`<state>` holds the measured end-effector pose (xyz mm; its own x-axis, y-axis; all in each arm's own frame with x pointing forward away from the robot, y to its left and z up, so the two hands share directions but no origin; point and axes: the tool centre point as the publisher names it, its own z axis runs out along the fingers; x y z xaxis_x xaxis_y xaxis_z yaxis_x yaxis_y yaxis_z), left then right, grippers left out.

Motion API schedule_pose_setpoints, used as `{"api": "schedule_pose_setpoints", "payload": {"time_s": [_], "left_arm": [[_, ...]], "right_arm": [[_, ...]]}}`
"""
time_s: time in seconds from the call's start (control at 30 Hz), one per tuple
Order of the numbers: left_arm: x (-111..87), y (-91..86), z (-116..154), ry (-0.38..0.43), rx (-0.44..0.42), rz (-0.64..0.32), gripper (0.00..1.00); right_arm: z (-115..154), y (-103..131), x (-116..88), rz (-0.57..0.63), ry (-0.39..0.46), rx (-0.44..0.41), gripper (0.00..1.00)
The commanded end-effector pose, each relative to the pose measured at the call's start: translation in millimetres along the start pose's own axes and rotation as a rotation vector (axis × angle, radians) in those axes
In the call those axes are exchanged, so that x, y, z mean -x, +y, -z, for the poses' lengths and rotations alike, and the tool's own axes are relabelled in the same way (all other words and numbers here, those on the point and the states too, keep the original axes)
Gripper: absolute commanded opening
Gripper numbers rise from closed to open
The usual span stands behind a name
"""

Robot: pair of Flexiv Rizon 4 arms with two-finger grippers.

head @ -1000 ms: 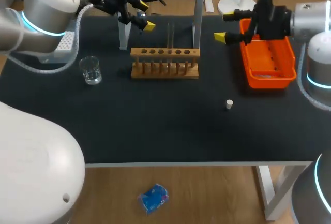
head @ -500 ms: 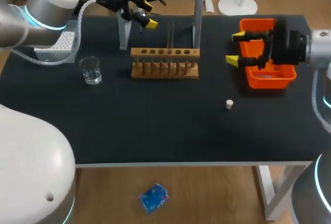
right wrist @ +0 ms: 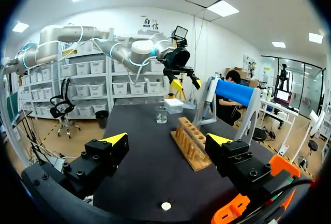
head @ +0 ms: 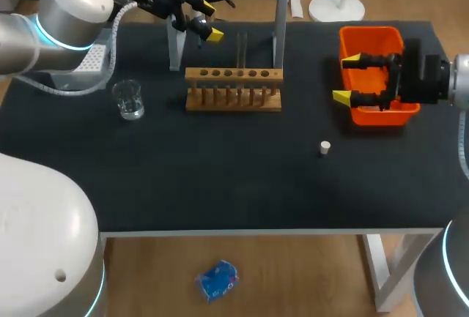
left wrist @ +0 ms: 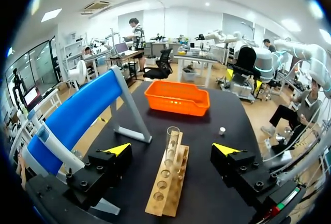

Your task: Invert the test tube, pick up the pipette, mount the tip to pipette, aspirate from beaker and dispense into the tube, eject the tip, return the pipette, and cap with the stopper.

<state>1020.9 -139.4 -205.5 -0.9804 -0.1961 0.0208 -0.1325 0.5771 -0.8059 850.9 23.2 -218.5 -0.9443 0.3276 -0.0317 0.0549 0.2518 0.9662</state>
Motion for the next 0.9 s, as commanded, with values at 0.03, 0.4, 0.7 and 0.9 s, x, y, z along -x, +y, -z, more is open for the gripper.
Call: {"api": "schedule_pose_setpoints", "payload": {"time_s": [0.03,0.4,0.7,0.9], "left_arm": [[-0.5,-0.1,0,0.000,0.001,0.001,1.00],[-0.5,-0.1,0,0.000,0.001,0.001,1.00],[-0.5,-0.1,0,0.000,0.001,0.001,1.00],[-0.5,-0.1,0,0.000,0.001,0.001,1.00]], "right_arm": [[0,0,-1,0.000,-0.002,0.001,1.00],[8,-14,-11,-0.002,-0.010,-0.005,1.00],[27,-54,-35,-0.039,-0.080,-0.035,1.00],[32,-84,-43,-0.101,-0.098,-0.103,1.00]]}}
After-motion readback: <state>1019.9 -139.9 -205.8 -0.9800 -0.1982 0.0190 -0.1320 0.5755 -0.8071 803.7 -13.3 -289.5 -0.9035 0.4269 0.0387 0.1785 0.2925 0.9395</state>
